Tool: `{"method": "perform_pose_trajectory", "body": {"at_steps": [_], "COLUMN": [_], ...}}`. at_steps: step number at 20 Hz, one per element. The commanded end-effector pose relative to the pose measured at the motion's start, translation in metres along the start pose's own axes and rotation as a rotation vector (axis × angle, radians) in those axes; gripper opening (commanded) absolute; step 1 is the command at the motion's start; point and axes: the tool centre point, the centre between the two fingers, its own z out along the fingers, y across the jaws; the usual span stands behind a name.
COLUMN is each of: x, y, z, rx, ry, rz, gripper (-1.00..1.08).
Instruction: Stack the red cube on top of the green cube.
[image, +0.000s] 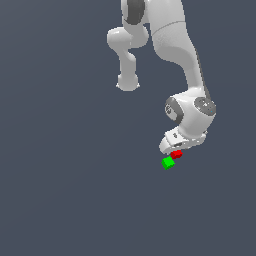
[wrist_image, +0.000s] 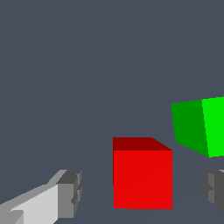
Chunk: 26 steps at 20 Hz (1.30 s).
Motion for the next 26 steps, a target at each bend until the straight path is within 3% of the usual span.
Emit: {"method": "perform_pose_trajectory", "body": {"at_steps": [1,9,10,26], "x": [-0.001,0.0,0.0,-0.001], "y": [0.0,0.001,0.001,0.002], "z": [0.014,0.029,0.029,0.019], "rx": [0.0,-0.001,-0.001,-0.001], "ry": [-0.001,-0.001,-0.001,-0.002], "rz": [0.0,0.001,0.001,0.002], "gripper": [1.0,1.0,-1.0,-1.0]}}
